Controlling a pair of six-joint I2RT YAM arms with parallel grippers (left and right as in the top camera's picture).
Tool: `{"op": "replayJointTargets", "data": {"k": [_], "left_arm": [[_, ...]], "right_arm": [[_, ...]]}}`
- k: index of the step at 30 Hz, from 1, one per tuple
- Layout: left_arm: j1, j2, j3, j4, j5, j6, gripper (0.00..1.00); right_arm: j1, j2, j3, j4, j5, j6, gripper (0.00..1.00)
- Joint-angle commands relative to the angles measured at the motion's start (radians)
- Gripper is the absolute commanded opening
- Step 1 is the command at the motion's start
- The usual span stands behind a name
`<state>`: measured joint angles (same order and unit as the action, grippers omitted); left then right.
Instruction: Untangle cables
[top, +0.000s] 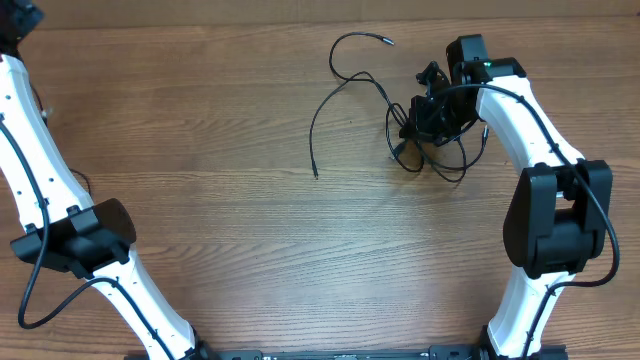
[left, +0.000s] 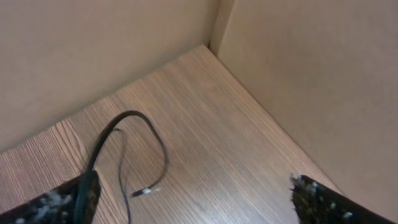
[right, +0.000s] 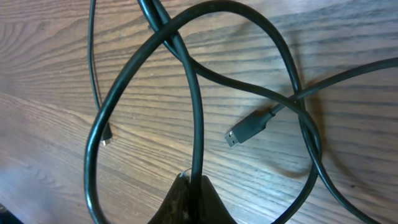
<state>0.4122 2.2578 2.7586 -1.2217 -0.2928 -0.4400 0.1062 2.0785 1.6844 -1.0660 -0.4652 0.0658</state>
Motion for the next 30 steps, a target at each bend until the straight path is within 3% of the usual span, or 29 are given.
{"op": "replayJointTargets", "data": {"k": [1,10,16,19,22,30], "left_arm": [[-0.003,-0.032,0.021,-0.005,0.071,0.002,1.00],[-0.020,-0.134,0.021,-0.118,0.328,-0.001,1.00],[-0.058,-0.139,0.021,-0.283,0.675,0.040,0.96],[-0.137,-0.138,0.021,-0.354,0.757,0.094,0.96],[-0.301,-0.137,0.014,-0.398,0.762,0.188,0.95],[-0.627,-0.135,-0.101,-0.332,0.757,0.238,0.95]], "right_arm": [[0.014,-0.047,0.026,0.000,-0.035,-0.011,0.04],[0.068,-0.053,0.148,-0.080,-0.042,-0.008,0.04],[0.109,-0.053,0.238,-0.161,-0.066,-0.008,0.04],[0.135,-0.055,0.306,-0.193,-0.104,-0.008,0.04],[0.145,-0.057,0.415,-0.219,-0.195,0.015,0.04],[0.113,-0.057,0.536,-0.204,-0.203,0.212,0.04]]}}
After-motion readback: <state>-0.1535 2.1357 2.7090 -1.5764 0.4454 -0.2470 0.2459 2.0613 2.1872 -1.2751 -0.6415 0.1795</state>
